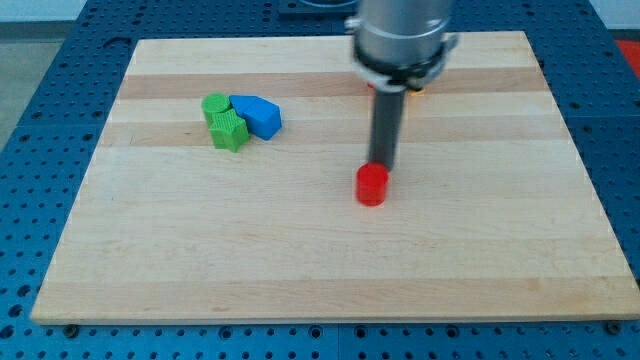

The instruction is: Push the red circle slightly right

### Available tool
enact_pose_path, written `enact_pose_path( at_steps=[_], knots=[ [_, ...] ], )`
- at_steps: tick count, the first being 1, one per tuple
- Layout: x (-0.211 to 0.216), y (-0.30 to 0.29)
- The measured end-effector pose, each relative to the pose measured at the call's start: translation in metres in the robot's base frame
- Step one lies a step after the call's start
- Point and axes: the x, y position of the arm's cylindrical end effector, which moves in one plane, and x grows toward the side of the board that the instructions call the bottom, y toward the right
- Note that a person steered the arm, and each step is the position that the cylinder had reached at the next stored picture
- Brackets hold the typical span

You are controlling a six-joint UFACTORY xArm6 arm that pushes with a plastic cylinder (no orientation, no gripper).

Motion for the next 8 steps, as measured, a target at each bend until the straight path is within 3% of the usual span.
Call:
enact_pose_path(
  at_steps=[2, 4, 5, 6, 8],
  knots=[
    [0.054, -0.081],
    [0.069, -0.166],
    [0.098, -0.153],
    [0.090, -0.096],
    [0.032, 0.037]
  ],
)
